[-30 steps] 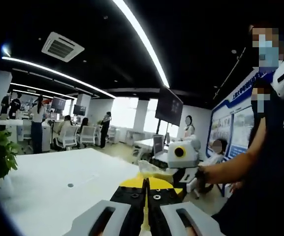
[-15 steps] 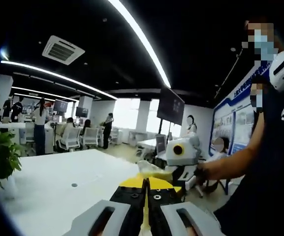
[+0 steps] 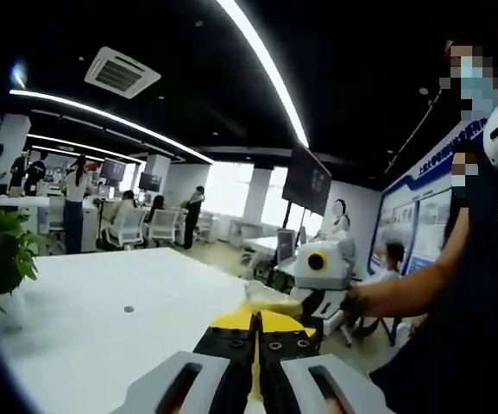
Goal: Compare the silicone blocks by pressing each to a similar depth, holding the contact briefly, and releasing to observe deformation and rebound differences across the visible hardness samples.
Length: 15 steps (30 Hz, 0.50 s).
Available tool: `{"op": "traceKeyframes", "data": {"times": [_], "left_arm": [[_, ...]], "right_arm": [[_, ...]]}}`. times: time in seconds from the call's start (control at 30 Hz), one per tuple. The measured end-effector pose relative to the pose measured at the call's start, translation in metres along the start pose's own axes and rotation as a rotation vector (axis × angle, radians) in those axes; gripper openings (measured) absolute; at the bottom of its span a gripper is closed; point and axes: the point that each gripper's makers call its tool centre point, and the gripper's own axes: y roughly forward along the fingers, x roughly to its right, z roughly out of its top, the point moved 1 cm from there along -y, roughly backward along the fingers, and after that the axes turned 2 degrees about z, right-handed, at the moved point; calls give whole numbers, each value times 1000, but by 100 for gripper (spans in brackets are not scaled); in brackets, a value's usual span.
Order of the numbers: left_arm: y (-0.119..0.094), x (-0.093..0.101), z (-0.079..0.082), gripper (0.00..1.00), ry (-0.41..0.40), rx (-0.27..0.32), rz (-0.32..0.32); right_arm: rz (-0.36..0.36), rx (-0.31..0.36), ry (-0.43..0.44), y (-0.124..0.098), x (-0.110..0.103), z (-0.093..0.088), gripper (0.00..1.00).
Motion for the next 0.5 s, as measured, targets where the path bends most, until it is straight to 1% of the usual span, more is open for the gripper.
{"op": "traceKeyframes", "data": {"times": [0.07,0.1,0.17,0.23,0.33,0.37,0.4,0.43,0.47,0.5], "left_arm": [[0,3,4,0,-25,10,-31],[-1,3,8,0,-23,22,-38],[0,3,12,0,-27,20,-36],[1,2,14,0,-29,21,-33],[2,4,22,0,-41,47,-41],[3,5,25,0,-49,58,-45],[4,7,27,0,-66,62,-60],[6,7,29,0,-73,63,-61],[7,9,30,0,-75,65,-71],[8,11,31,0,-64,65,-82]], "right_arm": [[4,18,13,-2,1,3,5],[29,47,53,-2,-2,7,6],[20,52,27,-1,-2,9,8],[1,73,-8,-2,1,13,8],[4,102,-4,-2,3,19,10],[-7,113,-18,-3,4,21,14],[-64,121,-75,-3,14,24,24],[-132,147,-148,-3,22,29,38],[-124,146,-157,-1,19,28,53],[-112,140,-127,-1,17,26,60]]}}
